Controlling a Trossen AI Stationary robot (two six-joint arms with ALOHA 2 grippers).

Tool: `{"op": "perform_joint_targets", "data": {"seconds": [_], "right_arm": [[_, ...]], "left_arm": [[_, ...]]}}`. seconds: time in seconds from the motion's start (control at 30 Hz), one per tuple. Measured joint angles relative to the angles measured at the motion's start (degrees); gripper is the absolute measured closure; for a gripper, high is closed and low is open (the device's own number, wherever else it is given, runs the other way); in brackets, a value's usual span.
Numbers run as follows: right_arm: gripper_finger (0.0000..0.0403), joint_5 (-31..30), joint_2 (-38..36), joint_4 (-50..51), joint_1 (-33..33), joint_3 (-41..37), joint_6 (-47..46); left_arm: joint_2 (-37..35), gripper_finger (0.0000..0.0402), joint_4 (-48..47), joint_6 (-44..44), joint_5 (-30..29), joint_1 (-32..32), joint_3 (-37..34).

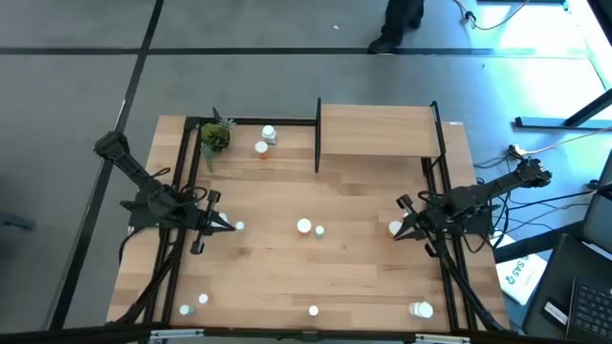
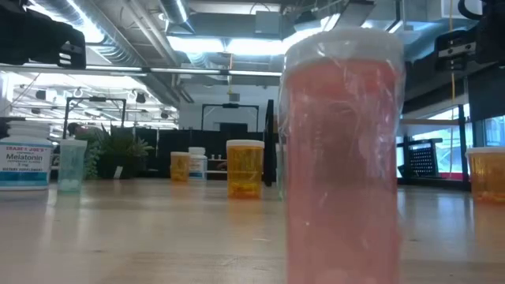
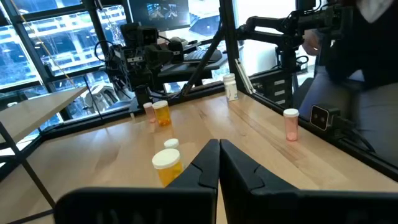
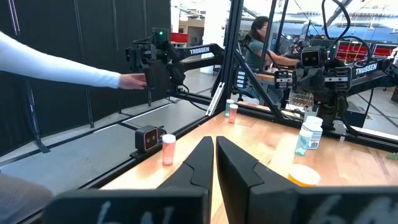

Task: Pick and place medicine bottles onto shelf by color

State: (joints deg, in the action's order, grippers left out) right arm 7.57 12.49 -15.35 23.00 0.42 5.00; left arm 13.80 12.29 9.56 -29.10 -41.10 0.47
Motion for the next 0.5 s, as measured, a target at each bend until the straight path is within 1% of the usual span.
{"op": "perform_joint_targets", "data": {"seconds": [0.23,0.3,0.4,0.47,0.5], "right_arm": [[0.0379,0.0,0.0,0.0,0.0,0.0,0.0],[0.0379,0.0,0.0,0.0,0.0,0.0,0.0],[0.0379,0.0,0.0,0.0,0.0,0.0,0.0],[0.0379,0.0,0.0,0.0,0.0,0.0,0.0],[0.0379,0.0,0.0,0.0,0.0,0.0,0.0]], "left_arm": [[0.0,0.0401,0.0,0.4,0.0,0.0,0.0],[0.0,0.0401,0.9,3.8,-0.5,0.0,0.0],[0.0,0.0401,9.6,7.3,-2.2,0.0,0.1],[0.0,0.0401,13.9,6.5,-5.1,0.0,1.6],[0.0,0.0401,14.2,5.3,-6.7,0.0,2.8]]}}
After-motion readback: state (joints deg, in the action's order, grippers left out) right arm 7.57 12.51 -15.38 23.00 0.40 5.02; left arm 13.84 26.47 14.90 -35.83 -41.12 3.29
